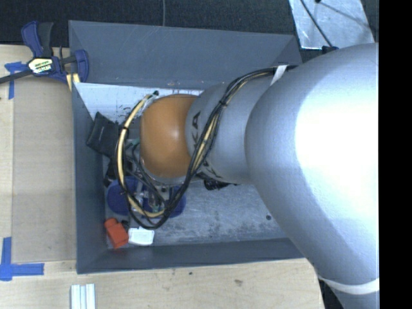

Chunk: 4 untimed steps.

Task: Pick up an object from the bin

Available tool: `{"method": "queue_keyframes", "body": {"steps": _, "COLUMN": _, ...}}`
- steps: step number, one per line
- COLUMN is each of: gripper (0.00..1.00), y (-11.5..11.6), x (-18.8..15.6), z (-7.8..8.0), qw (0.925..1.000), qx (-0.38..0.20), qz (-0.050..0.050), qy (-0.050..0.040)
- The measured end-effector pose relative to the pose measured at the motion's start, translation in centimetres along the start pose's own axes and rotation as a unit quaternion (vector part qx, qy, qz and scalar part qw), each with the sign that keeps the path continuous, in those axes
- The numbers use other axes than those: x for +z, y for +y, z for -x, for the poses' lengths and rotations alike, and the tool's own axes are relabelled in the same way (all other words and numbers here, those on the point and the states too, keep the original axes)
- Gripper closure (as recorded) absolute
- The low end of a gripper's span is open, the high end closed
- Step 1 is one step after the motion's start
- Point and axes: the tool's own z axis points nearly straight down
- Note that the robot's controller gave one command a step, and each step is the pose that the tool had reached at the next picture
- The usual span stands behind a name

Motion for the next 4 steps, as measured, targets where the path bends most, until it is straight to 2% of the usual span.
{"method": "queue_keyframes", "body": {"steps": 1, "gripper": 0.00, "y": 0.2, "x": -0.3, "z": 0.1, "qw": 1.0000, "qx": -0.001, "qz": 0.002, "qy": -0.0013}}
{"method": "queue_keyframes", "body": {"steps": 2, "gripper": 1.00, "y": 0.4, "x": -0.6, "z": 0.3, "qw": 1.0000, "qx": -0.001, "qz": 0.005, "qy": -0.0050}}
{"method": "queue_keyframes", "body": {"steps": 3, "gripper": 1.00, "y": 0.5, "x": -3.0, "z": 0.4, "qw": 0.9999, "qx": -0.002, "qz": -0.007, "qy": 0.0093}}
{"method": "queue_keyframes", "body": {"steps": 4, "gripper": 1.00, "y": 0.6, "x": -8.2, "z": 0.7, "qw": 1.0000, "qx": -0.003, "qz": -0.006, "qy": 0.0065}}
